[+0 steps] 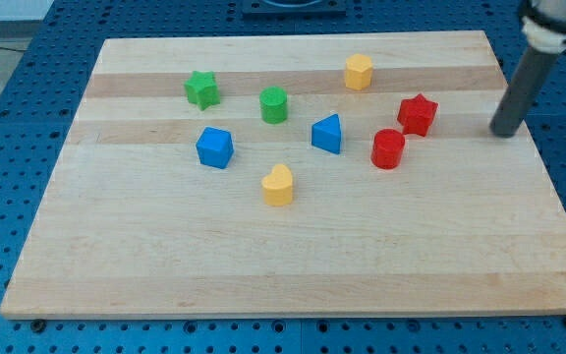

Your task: Place the red star right to the yellow hexagon

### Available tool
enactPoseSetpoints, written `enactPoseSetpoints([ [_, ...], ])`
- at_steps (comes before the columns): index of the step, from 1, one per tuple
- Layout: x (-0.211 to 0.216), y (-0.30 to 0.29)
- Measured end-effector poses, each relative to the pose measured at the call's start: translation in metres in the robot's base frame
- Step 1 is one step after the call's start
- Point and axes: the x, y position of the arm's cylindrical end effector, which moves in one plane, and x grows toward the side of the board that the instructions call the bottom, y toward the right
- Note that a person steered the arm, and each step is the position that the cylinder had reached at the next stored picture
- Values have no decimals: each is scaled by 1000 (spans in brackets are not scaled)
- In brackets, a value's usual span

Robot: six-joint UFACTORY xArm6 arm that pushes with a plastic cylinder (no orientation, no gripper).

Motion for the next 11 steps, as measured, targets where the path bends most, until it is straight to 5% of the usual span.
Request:
enactPoseSetpoints([
  [2,9,-102],
  [5,3,-81],
  [11,-93,-117],
])
